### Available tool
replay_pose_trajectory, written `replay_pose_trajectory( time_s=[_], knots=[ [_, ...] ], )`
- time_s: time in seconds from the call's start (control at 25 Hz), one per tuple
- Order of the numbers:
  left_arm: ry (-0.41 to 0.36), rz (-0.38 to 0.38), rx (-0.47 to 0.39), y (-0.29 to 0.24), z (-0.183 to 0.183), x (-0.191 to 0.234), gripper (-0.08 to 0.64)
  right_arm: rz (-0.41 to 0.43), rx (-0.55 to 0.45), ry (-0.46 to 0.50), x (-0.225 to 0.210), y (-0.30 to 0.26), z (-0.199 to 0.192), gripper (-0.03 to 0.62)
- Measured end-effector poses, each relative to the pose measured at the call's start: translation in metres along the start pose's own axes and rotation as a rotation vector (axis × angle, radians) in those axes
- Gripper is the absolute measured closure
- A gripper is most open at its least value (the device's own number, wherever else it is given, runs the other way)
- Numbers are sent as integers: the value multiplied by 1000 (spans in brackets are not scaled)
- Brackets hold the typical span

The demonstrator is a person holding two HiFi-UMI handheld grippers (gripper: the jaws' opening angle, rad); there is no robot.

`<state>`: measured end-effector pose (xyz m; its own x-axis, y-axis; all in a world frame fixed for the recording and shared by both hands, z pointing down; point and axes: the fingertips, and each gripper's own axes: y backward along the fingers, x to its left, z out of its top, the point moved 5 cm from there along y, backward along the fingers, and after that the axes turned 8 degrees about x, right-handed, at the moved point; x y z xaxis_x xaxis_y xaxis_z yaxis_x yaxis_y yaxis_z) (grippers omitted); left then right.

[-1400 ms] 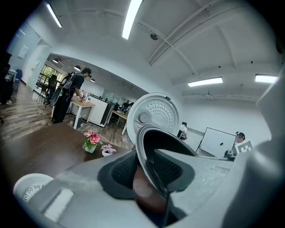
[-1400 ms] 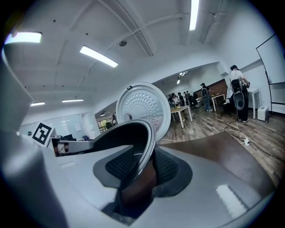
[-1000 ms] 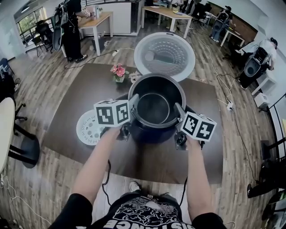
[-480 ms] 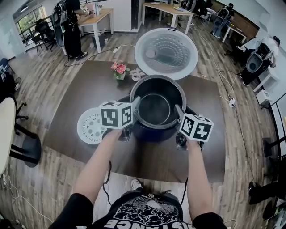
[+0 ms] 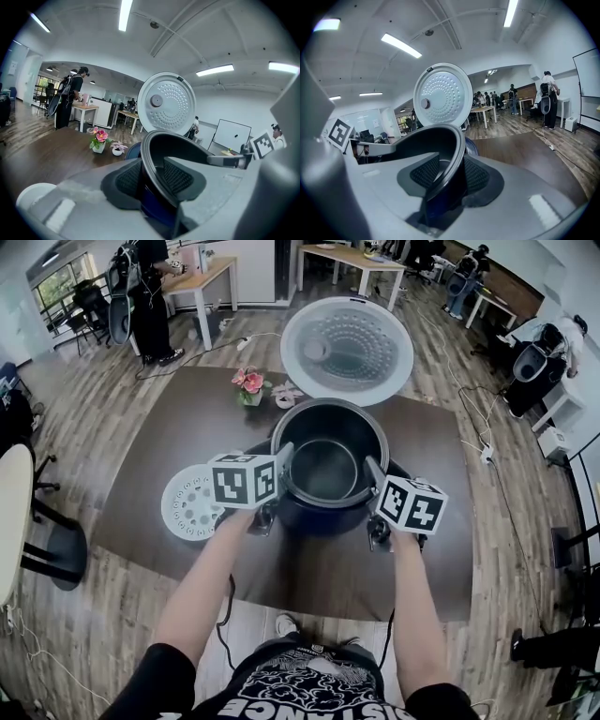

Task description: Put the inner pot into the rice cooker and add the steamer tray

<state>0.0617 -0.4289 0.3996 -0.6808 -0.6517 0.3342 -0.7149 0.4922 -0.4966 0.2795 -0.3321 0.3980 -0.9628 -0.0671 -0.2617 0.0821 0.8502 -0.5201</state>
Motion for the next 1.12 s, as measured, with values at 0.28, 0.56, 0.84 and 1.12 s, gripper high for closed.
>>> replay_pose_trajectory(
  time_s=[0.28,0.56,0.84,1.12],
  knots=[
    [1,4,-6,-1,1,-1,423,3,-4,-3,-1,-1,2,437],
    [-13,8,15,-1,-3,-2,415,-74,14,89,-4,1,-1,413],
    [-35,27,-2,1,0,0,402,-74,3,114,-2,2,2,411],
    [-82,32,-24,16,-2,-3,402,-62,-24,120,9,16,-2,411]
  ],
)
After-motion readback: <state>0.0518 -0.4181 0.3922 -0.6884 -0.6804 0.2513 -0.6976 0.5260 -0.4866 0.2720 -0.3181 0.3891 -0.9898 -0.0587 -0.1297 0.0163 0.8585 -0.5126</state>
